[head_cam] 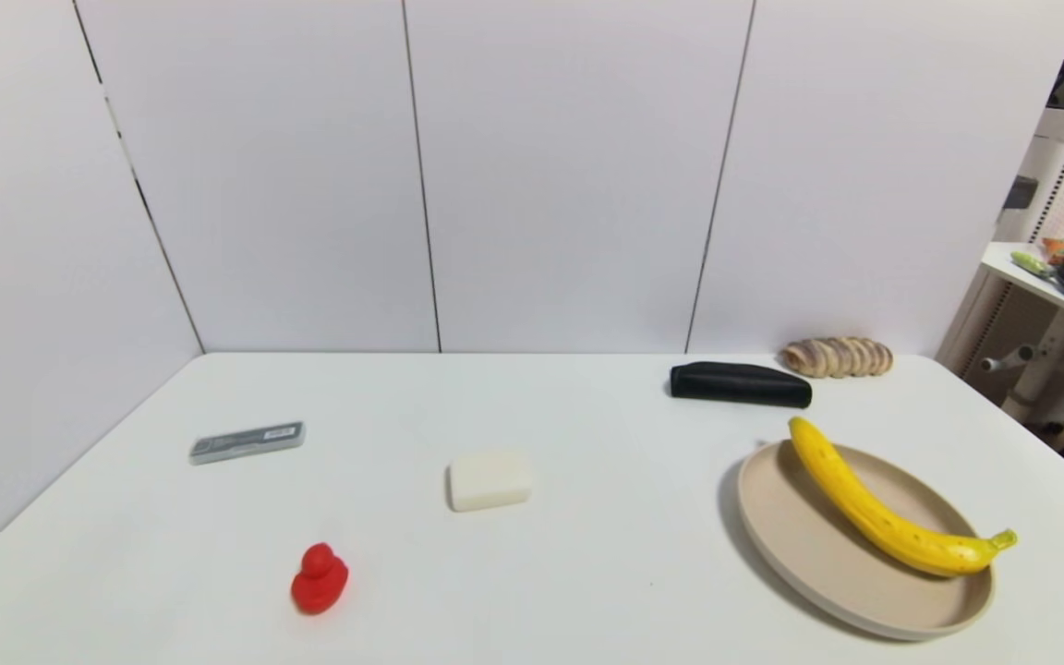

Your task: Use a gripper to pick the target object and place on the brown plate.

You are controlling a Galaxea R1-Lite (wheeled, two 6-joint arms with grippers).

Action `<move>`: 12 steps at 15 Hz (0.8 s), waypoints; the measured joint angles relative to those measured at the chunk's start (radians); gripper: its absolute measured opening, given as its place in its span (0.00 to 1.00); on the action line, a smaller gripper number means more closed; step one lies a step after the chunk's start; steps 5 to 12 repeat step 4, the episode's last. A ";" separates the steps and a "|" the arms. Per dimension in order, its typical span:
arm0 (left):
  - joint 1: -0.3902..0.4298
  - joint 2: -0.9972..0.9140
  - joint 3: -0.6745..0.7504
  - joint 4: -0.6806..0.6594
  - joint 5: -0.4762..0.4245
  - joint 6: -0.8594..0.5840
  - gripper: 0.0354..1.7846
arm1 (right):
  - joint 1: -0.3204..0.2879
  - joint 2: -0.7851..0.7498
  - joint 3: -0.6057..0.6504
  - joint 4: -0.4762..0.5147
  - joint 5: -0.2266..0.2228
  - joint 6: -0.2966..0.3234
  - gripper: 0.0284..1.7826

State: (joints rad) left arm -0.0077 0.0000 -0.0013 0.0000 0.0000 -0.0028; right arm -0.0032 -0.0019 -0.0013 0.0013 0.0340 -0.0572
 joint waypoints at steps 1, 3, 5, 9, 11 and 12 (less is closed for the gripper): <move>0.000 0.000 0.000 0.000 0.000 0.000 0.94 | 0.000 0.000 0.000 -0.001 0.000 -0.002 0.95; 0.000 0.000 0.000 0.000 0.000 0.000 0.94 | 0.000 0.000 0.000 0.000 -0.003 0.001 0.95; 0.000 0.000 0.000 0.000 0.000 0.000 0.94 | 0.000 0.000 0.000 -0.001 -0.003 0.012 0.95; 0.000 0.000 0.000 0.000 0.000 0.000 0.94 | 0.000 0.000 0.000 -0.001 -0.003 0.012 0.95; 0.000 0.000 0.000 0.000 0.000 0.000 0.94 | 0.000 0.000 0.000 -0.001 -0.003 0.012 0.95; 0.000 0.000 0.000 0.000 0.000 0.000 0.94 | 0.000 0.000 0.000 -0.001 -0.003 0.012 0.95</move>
